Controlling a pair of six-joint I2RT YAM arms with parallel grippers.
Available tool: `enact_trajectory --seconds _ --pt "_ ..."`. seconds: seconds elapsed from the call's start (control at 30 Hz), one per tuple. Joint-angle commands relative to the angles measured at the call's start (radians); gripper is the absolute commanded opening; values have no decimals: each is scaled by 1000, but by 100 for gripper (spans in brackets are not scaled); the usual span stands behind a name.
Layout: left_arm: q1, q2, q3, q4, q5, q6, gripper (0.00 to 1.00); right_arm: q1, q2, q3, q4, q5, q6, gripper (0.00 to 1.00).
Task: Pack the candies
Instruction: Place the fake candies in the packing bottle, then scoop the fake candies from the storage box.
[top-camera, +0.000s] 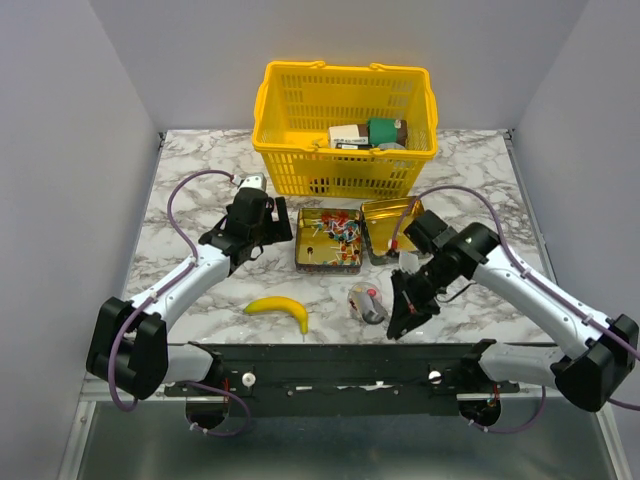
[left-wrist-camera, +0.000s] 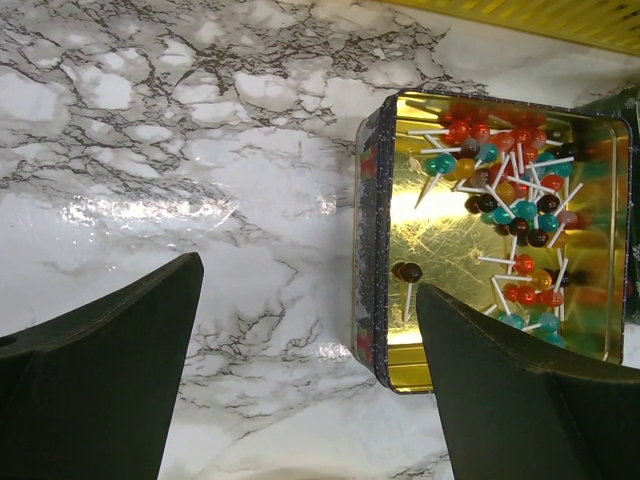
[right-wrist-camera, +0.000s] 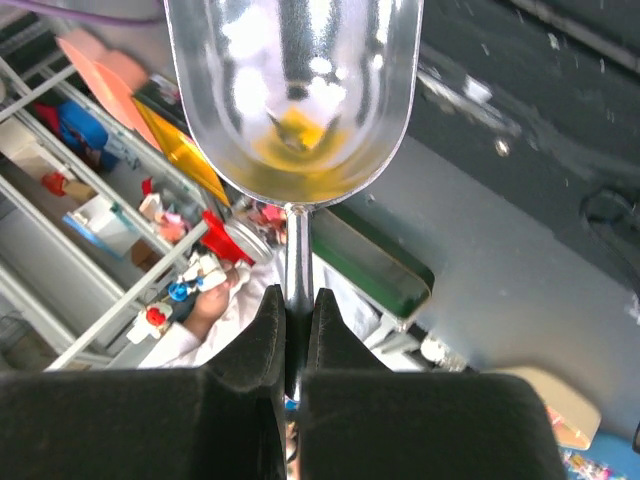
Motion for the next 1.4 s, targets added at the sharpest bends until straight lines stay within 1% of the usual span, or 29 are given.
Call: enact_trajectory --seconds 0.0,0.13,0.17,0.27,0.37,0.4,0.57,0.73,0.87,1.03,1.17,1.37 --pt "16 20 37 -16 34 -17 99 -5 94 185 55 90 44 1" --pt "31 30 45 -45 57 -22 98 -5 208 300 187 121 157 1" --pt "35 31 43 -41 68 -24 98 -5 252 310 239 124 180 1" --pt "42 40 46 -37 100 -34 98 -5 316 318 351 101 286 1" --pt "43 63 57 -37 138 -40 97 -5 401 312 429 44 390 1" --pt "43 82 59 -37 152 -42 97 -5 444 317 434 26 413 1" --pt "42 131 69 -27 211 -70 94 -5 536 389 474 6 599 1" --pt "42 157 76 -33 217 -79 93 -6 599 421 472 46 746 1" --pt "37 168 76 -33 238 -88 92 -4 651 430 483 52 806 1" --pt "28 195 77 -25 280 -93 86 -4 682 409 529 58 865 1" --pt "22 226 82 -25 304 -96 81 -4 731 435 548 55 871 1" --pt "14 258 85 -27 320 -96 77 -9 775 429 549 58 862 1"
